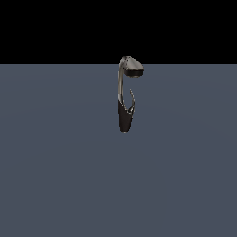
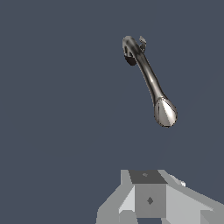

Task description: Turn on the faucet by rotating a designated handle.

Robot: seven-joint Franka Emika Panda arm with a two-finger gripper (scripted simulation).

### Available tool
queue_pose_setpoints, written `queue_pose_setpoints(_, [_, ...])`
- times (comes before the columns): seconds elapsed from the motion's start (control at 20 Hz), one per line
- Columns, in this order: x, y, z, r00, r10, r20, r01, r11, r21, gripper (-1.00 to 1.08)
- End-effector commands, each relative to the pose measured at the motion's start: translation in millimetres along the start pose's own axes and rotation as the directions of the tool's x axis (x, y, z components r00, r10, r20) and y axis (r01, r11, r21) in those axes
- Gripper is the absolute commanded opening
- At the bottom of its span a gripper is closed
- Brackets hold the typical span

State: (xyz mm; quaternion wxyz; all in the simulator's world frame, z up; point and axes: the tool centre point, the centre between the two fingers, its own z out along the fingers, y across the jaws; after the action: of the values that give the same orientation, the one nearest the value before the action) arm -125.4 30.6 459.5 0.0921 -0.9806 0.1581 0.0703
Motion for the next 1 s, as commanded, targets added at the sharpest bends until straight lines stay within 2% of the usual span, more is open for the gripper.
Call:
queue_pose_setpoints(0.0, [19,-3,7,0.998,0.059,0.027,-0.06,0.998,0.03,-1.0])
queue_pose_setpoints(0.25, [57,-7,24,0.981,0.174,0.085,-0.181,0.98,0.081,-1.0])
queue_pose_setpoints(0.5, [95,-8,45,0.946,0.287,0.15,-0.305,0.945,0.12,-1.0])
queue_pose_setpoints(0.7, [126,-6,64,0.905,0.373,0.206,-0.404,0.904,0.141,-1.0])
queue_pose_setpoints(0.95, [163,-1,92,0.837,0.473,0.277,-0.525,0.837,0.156,-1.0])
